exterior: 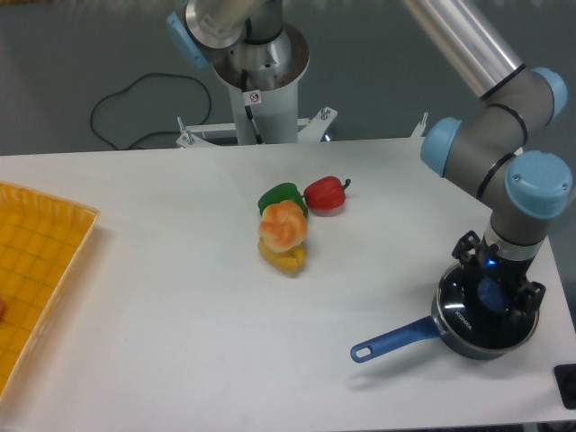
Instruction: Open the lid
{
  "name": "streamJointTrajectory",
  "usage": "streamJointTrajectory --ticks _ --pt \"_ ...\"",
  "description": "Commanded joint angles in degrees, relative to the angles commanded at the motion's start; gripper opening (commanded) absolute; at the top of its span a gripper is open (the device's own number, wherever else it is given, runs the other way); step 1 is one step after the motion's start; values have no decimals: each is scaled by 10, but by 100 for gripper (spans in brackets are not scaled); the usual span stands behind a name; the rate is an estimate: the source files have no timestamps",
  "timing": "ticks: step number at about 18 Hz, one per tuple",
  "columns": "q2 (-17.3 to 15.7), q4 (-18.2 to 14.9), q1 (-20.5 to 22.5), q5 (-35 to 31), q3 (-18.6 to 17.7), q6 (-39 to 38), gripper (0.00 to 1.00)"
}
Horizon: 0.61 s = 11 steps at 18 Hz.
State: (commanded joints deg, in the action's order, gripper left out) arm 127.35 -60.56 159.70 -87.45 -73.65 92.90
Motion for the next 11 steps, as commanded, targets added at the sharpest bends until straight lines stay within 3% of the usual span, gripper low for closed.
streamJointTrajectory --ticks 4,11 --pt "0 -1 1 0 0 0 98" --pt "-1 -1 1 0 -2 -2 79"
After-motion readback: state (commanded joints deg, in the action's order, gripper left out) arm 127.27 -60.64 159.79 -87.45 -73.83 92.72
